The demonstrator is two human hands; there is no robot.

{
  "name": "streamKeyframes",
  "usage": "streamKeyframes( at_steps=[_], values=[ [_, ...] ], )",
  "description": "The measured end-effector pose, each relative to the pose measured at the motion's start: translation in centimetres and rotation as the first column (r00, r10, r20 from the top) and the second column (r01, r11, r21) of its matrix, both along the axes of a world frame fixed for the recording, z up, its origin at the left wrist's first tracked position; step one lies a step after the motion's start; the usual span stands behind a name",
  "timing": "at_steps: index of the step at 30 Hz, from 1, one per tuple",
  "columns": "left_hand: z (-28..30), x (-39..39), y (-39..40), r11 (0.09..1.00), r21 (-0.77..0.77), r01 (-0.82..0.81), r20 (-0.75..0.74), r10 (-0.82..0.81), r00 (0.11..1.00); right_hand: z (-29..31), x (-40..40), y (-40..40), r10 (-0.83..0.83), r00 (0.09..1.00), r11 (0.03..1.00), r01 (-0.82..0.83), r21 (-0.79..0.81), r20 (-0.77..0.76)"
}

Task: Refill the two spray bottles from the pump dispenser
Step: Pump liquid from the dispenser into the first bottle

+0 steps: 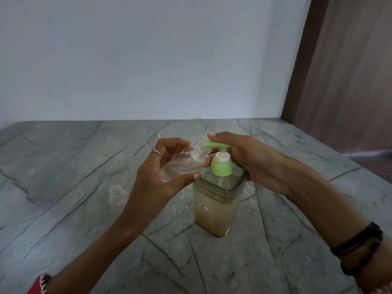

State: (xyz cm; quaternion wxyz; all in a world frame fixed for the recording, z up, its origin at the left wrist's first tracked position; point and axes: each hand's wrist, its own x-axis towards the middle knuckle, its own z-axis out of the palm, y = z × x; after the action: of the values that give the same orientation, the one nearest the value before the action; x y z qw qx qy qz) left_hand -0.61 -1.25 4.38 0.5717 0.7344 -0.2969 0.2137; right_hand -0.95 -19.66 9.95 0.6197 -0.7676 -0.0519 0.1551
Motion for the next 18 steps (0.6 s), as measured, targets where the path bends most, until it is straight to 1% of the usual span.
streamKeyframes(
  at_steps=[2, 7, 9, 11, 14, 18],
  values=[
    [0.03, 0.0, -0.04, 1.0, 0.011, -0.006, 0.001, 0.006, 1.0, -0.07, 0.16, -0.18, 0.014, 1.0, 0.999, -0.014, 0.037, -0.014],
    [0.1, 0.0, 0.07, 1.0, 0.018, 0.009, 0.012, -0.009, 1.0, -0.04, 0.39, -0.54, 0.05, 0.997, 0.978, -0.036, 0.205, -0.062],
    [0.11, 0.03, 0.12, 1.0, 0.009, 0.015, 0.005, -0.015, 1.0, 0.03, 0.48, -0.67, 0.067, 0.995, 0.968, -0.047, 0.248, -0.076],
    [0.05, 0.1, 0.16, 1.0, 0.001, 0.026, -0.002, -0.026, 1.0, 0.0, 0.59, -0.79, 0.076, 0.994, 0.966, -0.055, 0.254, -0.076],
    [-0.1, 0.26, 0.25, 1.0, 0.005, 0.023, 0.003, -0.023, 1.0, -0.2, 0.76, -0.82, 0.072, 0.997, 0.97, -0.062, 0.236, -0.036],
    [-0.11, 0.41, 0.37, 1.0, 0.013, 0.021, 0.002, -0.021, 1.0, -0.51, 0.73, -0.74, 0.037, 0.999, 0.971, -0.037, 0.235, 0.004]
  ],
)
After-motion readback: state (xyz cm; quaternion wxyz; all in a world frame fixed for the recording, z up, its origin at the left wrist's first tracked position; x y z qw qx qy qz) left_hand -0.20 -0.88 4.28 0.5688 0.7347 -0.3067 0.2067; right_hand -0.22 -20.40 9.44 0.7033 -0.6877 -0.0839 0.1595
